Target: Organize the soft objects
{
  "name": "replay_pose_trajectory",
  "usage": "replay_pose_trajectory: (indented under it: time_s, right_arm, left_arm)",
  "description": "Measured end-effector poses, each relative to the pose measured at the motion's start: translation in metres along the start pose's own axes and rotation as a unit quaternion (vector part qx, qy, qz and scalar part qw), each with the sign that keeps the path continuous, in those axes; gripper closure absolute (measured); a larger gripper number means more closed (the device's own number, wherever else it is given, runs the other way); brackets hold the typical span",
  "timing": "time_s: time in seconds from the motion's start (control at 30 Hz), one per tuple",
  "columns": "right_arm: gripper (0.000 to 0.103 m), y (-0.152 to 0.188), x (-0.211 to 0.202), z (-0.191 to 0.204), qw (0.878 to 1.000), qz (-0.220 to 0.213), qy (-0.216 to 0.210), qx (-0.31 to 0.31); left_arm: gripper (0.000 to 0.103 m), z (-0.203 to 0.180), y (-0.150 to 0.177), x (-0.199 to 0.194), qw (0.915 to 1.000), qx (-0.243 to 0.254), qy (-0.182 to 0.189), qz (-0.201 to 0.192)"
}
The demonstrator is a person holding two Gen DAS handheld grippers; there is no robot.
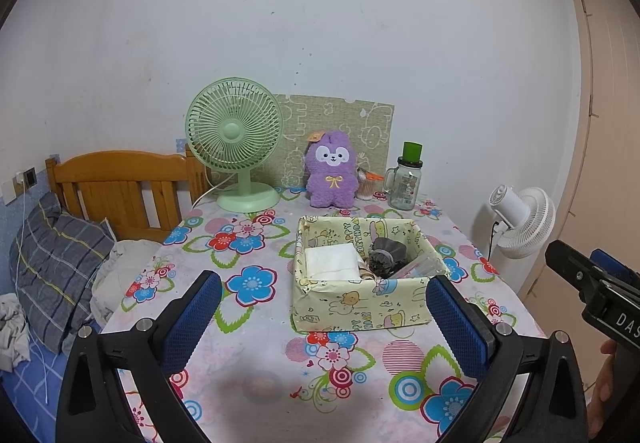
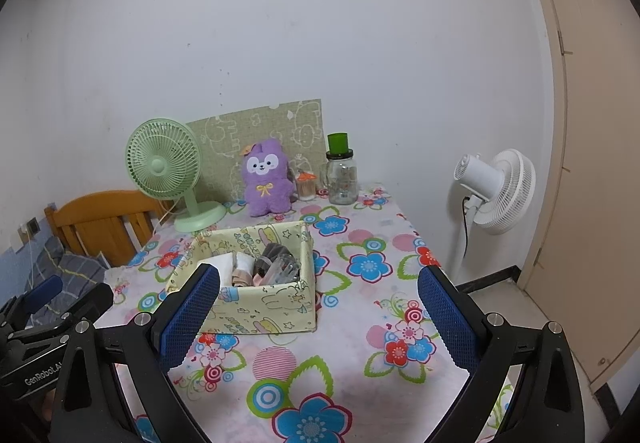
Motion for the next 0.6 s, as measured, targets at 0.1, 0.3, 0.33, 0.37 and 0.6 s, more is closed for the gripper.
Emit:
replay_pose_trajectory:
  time_s: [0.1, 0.3, 0.33, 0.37, 0.6]
  right_arm:
    - [0.002, 0.0000, 0.0005, -0.0006, 1.000, 0.001, 0.000, 0.000]
    - [0.002, 0.0002, 0.0002, -0.0014, 1.000, 0.001, 0.001, 0.000]
    - [0.002, 0.0003, -0.0002, -0.0015, 1.000, 0.001, 0.001, 0.001]
    - [0.002, 0.0000, 0.0003, -0.0017, 1.000, 0.001, 0.001, 0.001]
    - [0.002, 0.0021, 0.0007, -0.0046, 1.000, 0.005, 0.008, 0.002]
  left_arm:
    - [0.000, 0.0001, 0.0000, -0.0002, 1.0000, 0.000, 0.000, 0.001]
    - [0.000, 0.0003, -0.0001, -0.0004, 1.0000, -0.001, 0.000, 0.000]
    - [0.000, 0.0002, -0.0001, -0.0004, 1.0000, 0.000, 0.000, 0.000]
    - [0.000, 0.0003, -0.0002, -0.0002, 1.0000, 0.000, -0.001, 0.000]
    - [0.000, -0.0001, 0.0019, 0.0018, 1.0000, -0.001, -0.004, 0.002]
Point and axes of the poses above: each gripper's, at about its wrist camera, not at the fingertips, and x roughly the way its jaws point, z to its left, y to its underside, the point moved 4 cm from there along x, roughly the way its jaws point, and after that the axes turned 2 degrees about x, right-handed, at the moved point
